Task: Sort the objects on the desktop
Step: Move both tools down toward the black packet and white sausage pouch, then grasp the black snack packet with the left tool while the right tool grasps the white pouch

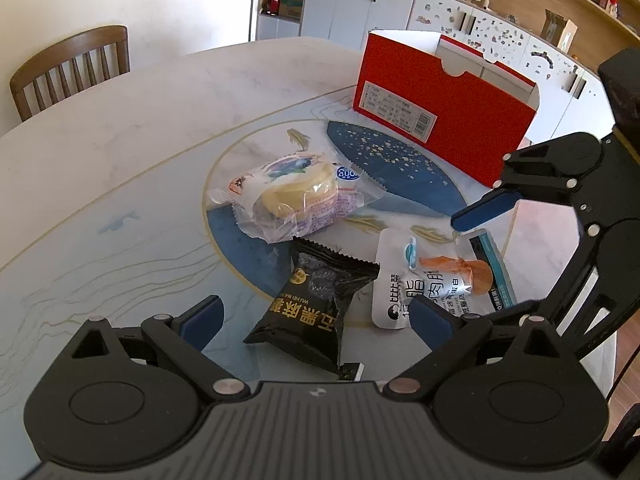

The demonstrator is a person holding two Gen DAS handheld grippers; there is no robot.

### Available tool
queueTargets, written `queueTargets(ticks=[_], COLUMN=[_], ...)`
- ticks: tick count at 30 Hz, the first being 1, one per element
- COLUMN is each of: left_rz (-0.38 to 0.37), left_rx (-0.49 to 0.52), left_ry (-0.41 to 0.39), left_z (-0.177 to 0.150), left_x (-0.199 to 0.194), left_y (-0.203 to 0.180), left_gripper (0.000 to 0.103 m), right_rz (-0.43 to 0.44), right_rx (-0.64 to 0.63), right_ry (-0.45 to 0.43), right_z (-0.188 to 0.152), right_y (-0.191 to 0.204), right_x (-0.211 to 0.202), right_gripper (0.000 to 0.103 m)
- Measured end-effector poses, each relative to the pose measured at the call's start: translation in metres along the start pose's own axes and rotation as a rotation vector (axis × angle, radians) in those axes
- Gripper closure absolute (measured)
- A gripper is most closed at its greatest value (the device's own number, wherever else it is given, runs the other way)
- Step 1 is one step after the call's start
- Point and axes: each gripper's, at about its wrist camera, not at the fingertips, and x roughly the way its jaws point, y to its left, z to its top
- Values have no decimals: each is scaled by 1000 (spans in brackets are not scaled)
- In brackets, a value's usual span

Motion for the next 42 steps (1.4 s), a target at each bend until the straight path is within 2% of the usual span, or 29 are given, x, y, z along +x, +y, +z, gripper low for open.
queueTargets(ticks=[17,25,31,36,42], left_rz=[-23,-36,-9,24,50], left_rx=[22,11,19,25,58], left_ry=[13,9,16,14,26], left_z=[-1,1,1,1,2], left_x=[11,11,12,12,12], left_y=[-3,0,-2,-3,-8], left_gripper=[5,16,28,46,60], right_rz=[42,37,33,26,4], right_rx=[-1,-1,7,37,47], right_ry=[22,19,23,7,5], right_z=[-2,-2,-3,-6,-7], right_y=[-9,-10,-10,-9,-6], right_x=[12,11,9,3,-2], right_gripper=[23,28,32,39,42])
